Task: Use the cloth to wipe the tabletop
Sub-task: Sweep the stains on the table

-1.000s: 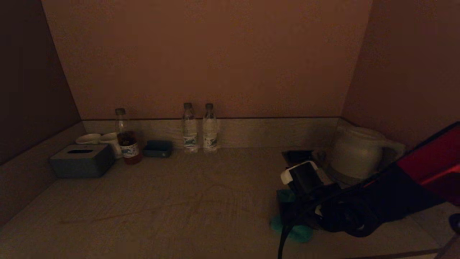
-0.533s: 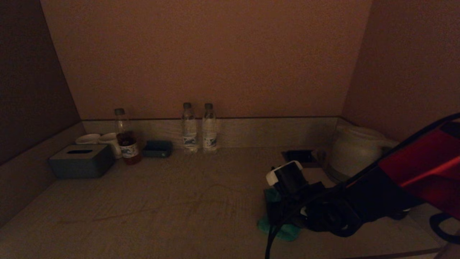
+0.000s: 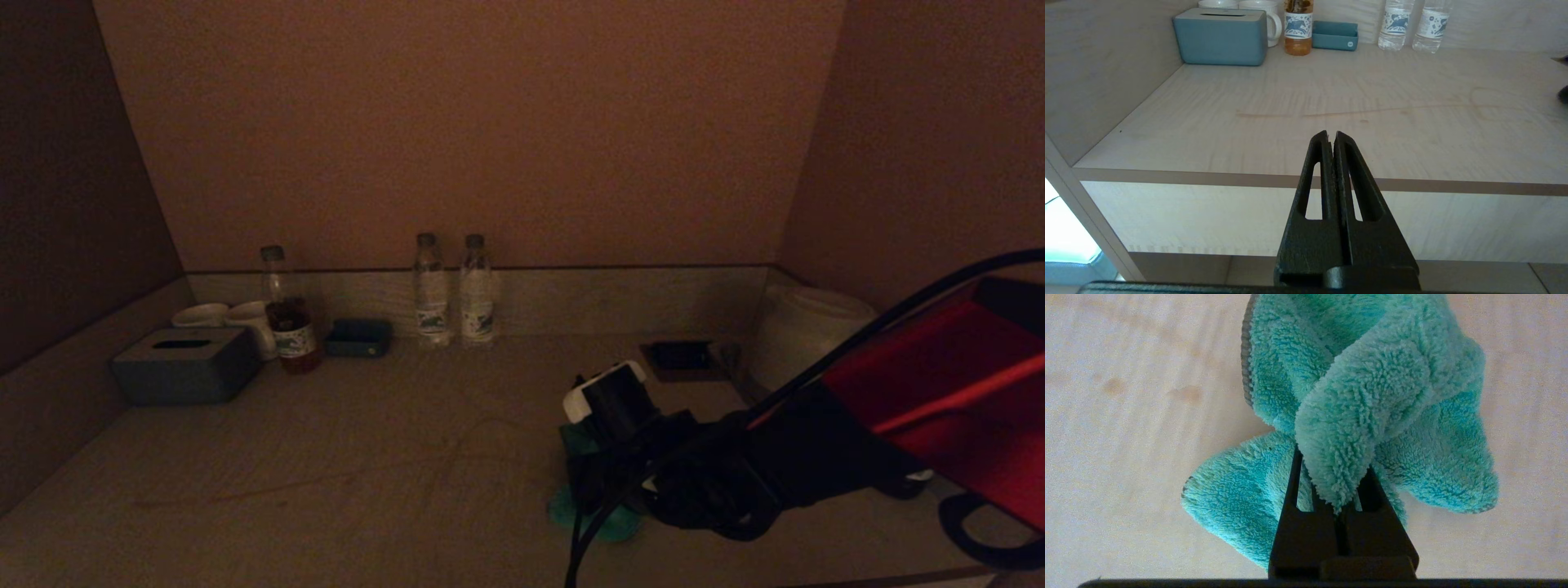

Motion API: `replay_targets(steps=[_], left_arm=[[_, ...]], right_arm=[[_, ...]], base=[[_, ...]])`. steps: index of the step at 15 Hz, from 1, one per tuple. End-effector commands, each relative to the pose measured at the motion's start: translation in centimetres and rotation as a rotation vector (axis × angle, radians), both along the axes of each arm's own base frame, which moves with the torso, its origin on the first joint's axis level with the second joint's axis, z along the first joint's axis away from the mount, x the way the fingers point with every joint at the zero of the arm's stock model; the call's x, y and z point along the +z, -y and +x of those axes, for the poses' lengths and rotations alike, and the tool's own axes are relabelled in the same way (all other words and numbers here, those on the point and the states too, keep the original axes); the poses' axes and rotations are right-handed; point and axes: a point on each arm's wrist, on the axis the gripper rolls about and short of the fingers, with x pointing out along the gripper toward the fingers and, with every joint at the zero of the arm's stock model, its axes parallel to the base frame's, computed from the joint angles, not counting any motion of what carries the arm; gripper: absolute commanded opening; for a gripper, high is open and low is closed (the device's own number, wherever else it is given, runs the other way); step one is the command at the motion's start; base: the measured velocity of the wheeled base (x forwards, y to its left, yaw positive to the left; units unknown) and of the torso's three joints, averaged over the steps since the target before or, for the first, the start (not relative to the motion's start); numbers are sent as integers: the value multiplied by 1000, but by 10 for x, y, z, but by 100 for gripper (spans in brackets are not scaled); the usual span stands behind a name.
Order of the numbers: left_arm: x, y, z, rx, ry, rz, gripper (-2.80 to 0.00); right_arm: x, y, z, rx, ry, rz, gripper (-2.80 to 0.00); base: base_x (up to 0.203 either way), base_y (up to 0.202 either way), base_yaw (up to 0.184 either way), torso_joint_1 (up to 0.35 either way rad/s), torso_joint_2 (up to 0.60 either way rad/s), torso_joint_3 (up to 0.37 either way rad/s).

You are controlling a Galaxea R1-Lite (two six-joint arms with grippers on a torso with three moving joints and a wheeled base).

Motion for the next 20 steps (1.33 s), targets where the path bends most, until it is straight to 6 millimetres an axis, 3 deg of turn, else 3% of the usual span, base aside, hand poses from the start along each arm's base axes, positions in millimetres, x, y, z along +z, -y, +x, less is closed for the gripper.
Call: replay_targets(steps=[1, 13, 16, 18, 20], left_arm=[[0, 0, 0, -1, 0, -1, -280], [0, 0, 0, 1, 0, -1, -280], [0, 0, 0, -1, 0, -1, -280], [0, 0, 0, 0, 1, -1, -280], [0, 0, 0, 0, 1, -1, -280]], right_arm=[[-2, -4, -1, 10, 0, -3, -280], [-2, 3, -5, -20, -1, -19, -280], [-8, 35, -3, -121, -22, -57, -280], [-8, 36, -3, -124, -22, -57, -280], [-9, 62, 1, -201, -35, -63, -280]], base=[[0, 0, 0, 0, 0, 0], [0, 0, 0, 0, 0, 0], [0, 0, 0, 0, 0, 0], [0, 0, 0, 0, 0, 0], [0, 0, 0, 0, 0, 0]])
